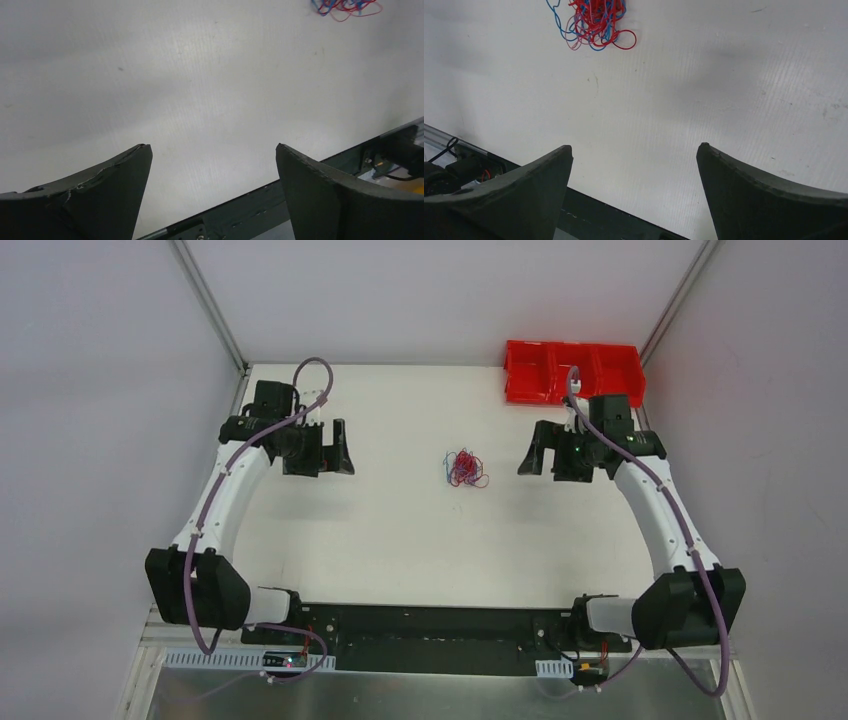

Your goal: Untangle the cables

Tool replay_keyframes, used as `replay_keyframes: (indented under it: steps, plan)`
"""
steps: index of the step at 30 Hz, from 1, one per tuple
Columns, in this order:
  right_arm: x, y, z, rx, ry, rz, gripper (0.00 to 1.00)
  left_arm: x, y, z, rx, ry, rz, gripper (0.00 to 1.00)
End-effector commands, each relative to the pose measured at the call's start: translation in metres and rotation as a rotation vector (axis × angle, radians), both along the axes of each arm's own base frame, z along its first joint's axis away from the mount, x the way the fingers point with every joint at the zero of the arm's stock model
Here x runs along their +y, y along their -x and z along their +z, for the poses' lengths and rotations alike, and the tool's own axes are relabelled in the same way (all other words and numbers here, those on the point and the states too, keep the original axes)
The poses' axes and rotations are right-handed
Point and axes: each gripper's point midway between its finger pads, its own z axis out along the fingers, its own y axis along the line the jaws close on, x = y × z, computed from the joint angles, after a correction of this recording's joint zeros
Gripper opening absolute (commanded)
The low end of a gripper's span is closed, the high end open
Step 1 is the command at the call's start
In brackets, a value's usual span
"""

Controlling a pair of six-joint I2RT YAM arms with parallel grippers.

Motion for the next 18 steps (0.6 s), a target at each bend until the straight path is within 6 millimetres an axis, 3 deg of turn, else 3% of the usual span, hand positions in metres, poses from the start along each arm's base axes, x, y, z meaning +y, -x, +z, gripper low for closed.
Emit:
replay_keyframes:
  steps: [1,7,9,14,18]
  plan:
    - [0.018,-0.014,0.009,0.014,-0.083,0.054,0.99,-0.043,-0.028,0.012,-0.011,0.236,-0.063,1.00]
    - [0.048,-0.037,-0.010,0.109,-0.178,0.094,0.99,-0.102,-0.071,-0.008,0.071,0.448,-0.097,1.00]
    - [0.061,-0.044,-0.020,0.151,-0.208,0.114,0.99,-0.123,-0.084,-0.023,0.111,0.492,-0.113,1.00]
    - [0.089,-0.063,-0.052,0.241,-0.248,0.126,0.91,-0.172,-0.111,-0.049,0.132,0.583,-0.138,1.00]
    - [0.101,-0.082,-0.075,0.255,-0.268,0.089,0.86,-0.207,-0.127,-0.075,0.151,0.656,-0.147,0.91]
